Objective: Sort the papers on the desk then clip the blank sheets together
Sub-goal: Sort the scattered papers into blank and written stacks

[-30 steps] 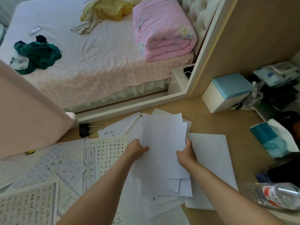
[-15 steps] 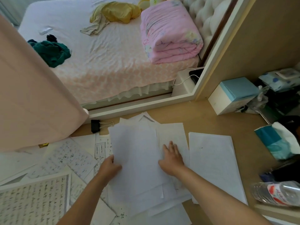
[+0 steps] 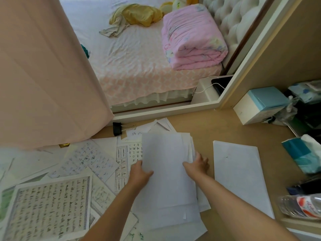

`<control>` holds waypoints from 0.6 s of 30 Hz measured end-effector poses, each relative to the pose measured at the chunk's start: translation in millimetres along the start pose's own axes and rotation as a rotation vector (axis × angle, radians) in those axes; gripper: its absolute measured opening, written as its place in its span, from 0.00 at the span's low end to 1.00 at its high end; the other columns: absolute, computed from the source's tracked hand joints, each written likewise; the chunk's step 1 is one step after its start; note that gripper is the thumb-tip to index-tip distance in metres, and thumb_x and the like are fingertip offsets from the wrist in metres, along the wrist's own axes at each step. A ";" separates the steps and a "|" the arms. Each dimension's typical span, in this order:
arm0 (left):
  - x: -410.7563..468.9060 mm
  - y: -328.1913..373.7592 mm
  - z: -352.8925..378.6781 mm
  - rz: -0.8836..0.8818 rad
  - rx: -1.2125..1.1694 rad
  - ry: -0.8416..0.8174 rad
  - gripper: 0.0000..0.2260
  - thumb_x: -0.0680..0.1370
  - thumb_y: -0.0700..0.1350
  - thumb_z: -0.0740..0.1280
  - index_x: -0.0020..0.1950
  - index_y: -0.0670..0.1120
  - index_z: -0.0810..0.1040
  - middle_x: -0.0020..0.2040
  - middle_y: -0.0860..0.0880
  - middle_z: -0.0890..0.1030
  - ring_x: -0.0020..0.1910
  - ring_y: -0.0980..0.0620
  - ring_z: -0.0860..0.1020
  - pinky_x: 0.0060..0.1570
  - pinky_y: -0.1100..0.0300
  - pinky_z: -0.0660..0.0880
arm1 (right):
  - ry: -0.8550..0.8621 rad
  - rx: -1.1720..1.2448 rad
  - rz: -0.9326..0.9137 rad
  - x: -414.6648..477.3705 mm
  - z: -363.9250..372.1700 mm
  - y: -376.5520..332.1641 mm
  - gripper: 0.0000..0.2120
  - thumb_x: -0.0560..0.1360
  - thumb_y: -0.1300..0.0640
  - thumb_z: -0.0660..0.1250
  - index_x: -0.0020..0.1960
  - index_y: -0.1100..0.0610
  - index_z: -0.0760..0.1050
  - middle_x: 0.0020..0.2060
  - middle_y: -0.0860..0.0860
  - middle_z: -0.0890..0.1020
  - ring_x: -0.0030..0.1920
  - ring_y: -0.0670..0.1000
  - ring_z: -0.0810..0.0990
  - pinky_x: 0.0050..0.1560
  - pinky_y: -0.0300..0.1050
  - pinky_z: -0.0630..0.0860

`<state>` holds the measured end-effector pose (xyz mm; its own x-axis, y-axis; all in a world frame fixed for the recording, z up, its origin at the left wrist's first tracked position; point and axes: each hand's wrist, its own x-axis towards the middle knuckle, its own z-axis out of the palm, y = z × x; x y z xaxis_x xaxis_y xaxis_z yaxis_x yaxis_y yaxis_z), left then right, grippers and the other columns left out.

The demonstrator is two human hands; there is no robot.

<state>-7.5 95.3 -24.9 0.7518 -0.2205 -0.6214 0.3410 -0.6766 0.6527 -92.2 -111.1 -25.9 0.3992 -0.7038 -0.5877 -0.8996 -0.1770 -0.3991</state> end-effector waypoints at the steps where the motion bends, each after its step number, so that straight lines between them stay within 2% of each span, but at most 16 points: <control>1: 0.4 4.7 6.0 -0.018 0.001 -0.002 0.26 0.71 0.42 0.75 0.67 0.44 0.71 0.61 0.45 0.76 0.55 0.45 0.79 0.56 0.47 0.79 | -0.002 0.031 0.010 0.8 0.2 -0.3 0.39 0.73 0.50 0.69 0.78 0.52 0.53 0.73 0.55 0.58 0.72 0.60 0.60 0.65 0.54 0.67; 3: 1.8 12.3 12.6 -0.060 0.032 0.018 0.31 0.70 0.43 0.75 0.70 0.45 0.67 0.64 0.45 0.73 0.57 0.45 0.77 0.56 0.49 0.79 | -0.027 0.064 0.028 3.8 -0.6 1.5 0.40 0.74 0.52 0.69 0.78 0.54 0.51 0.73 0.56 0.60 0.71 0.60 0.65 0.62 0.52 0.70; 5: 1.3 19.8 14.0 -0.093 -0.004 -0.004 0.31 0.73 0.43 0.74 0.72 0.45 0.63 0.64 0.45 0.73 0.55 0.46 0.77 0.52 0.54 0.77 | -0.087 0.144 0.035 6.0 -3.2 5.1 0.38 0.74 0.55 0.68 0.78 0.56 0.52 0.71 0.56 0.68 0.65 0.59 0.74 0.55 0.48 0.74; 8: 8.7 25.0 10.9 -0.115 -0.101 -0.057 0.19 0.75 0.42 0.72 0.62 0.46 0.69 0.56 0.48 0.78 0.45 0.51 0.79 0.44 0.57 0.77 | -0.153 0.177 -0.028 8.1 -3.3 15.5 0.30 0.73 0.58 0.67 0.73 0.53 0.62 0.61 0.51 0.78 0.53 0.54 0.79 0.47 0.43 0.75; 11: 12.7 32.3 7.4 -0.058 -0.115 -0.105 0.10 0.76 0.41 0.69 0.57 0.45 0.78 0.51 0.46 0.83 0.44 0.49 0.83 0.47 0.52 0.81 | -0.220 0.187 -0.099 9.6 -3.9 25.5 0.22 0.73 0.58 0.66 0.67 0.50 0.69 0.54 0.48 0.80 0.48 0.49 0.80 0.44 0.43 0.78; 13: 12.4 39.7 5.5 0.030 0.001 -0.081 0.08 0.77 0.42 0.68 0.57 0.47 0.79 0.49 0.49 0.83 0.45 0.50 0.82 0.46 0.54 0.80 | -0.162 0.110 -0.139 10.6 -9.6 27.3 0.19 0.71 0.52 0.67 0.62 0.48 0.73 0.56 0.50 0.77 0.50 0.51 0.79 0.49 0.47 0.80; 15: 10.4 44.9 3.4 0.131 0.038 -0.010 0.08 0.78 0.41 0.68 0.56 0.48 0.79 0.49 0.51 0.82 0.48 0.49 0.81 0.49 0.53 0.79 | -0.054 0.026 -0.161 15.2 -15.7 28.9 0.26 0.71 0.47 0.70 0.68 0.48 0.70 0.62 0.53 0.71 0.61 0.55 0.74 0.59 0.50 0.75; 17: 6.4 46.9 -1.3 0.148 -0.151 -0.021 0.11 0.77 0.40 0.70 0.58 0.48 0.79 0.51 0.49 0.83 0.49 0.48 0.82 0.49 0.50 0.80 | 0.001 0.108 -0.206 15.7 -22.3 26.0 0.38 0.69 0.44 0.73 0.75 0.50 0.63 0.68 0.52 0.69 0.69 0.57 0.69 0.66 0.54 0.71; 18: 3.6 46.3 -4.1 0.121 -0.276 -0.053 0.13 0.76 0.39 0.70 0.59 0.48 0.78 0.52 0.48 0.83 0.49 0.47 0.83 0.48 0.50 0.81 | -0.023 0.219 -0.244 13.2 -27.4 22.3 0.40 0.67 0.44 0.75 0.75 0.48 0.62 0.68 0.49 0.71 0.68 0.55 0.71 0.65 0.55 0.73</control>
<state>13.3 66.1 4.9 0.7684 -0.3289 -0.5490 0.3966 -0.4284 0.8119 -111.8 -143.2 -23.2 0.6048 -0.6424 -0.4706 -0.7182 -0.1847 -0.6708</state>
